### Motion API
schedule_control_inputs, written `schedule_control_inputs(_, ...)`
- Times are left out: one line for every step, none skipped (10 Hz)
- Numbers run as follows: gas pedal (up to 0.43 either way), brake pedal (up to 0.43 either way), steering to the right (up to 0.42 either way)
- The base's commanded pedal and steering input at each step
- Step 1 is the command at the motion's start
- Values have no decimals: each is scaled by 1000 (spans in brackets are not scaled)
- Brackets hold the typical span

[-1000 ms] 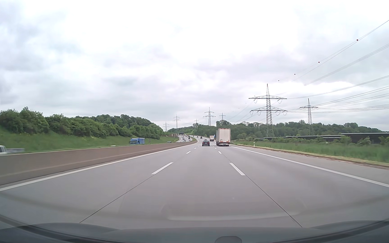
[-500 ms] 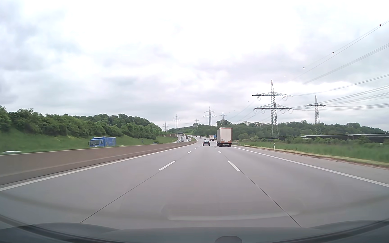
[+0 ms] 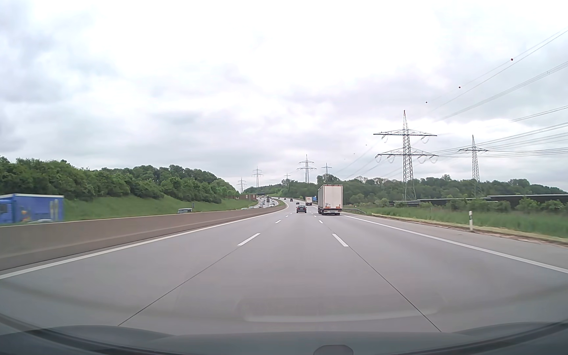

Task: Follow the waypoints while adhering to traffic rules and regulations

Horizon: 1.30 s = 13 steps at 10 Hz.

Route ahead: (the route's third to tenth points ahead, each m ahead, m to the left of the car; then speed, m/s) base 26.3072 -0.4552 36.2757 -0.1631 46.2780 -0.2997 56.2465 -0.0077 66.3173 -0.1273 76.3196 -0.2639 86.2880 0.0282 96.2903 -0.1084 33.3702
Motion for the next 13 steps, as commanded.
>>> schedule_control_inputs(358,0,-1)
schedule_control_inputs(358,0,-2)
schedule_control_inputs(358,0,-1)
schedule_control_inputs(358,0,-1)
schedule_control_inputs(358,0,-1)
schedule_control_inputs(358,0,-1)
schedule_control_inputs(358,0,-1)
schedule_control_inputs(358,0,-1)
schedule_control_inputs(358,0,-1)
schedule_control_inputs(358,0,-1)
schedule_control_inputs(358,0,-1)
schedule_control_inputs(358,0,-1)
schedule_control_inputs(358,0,-1)
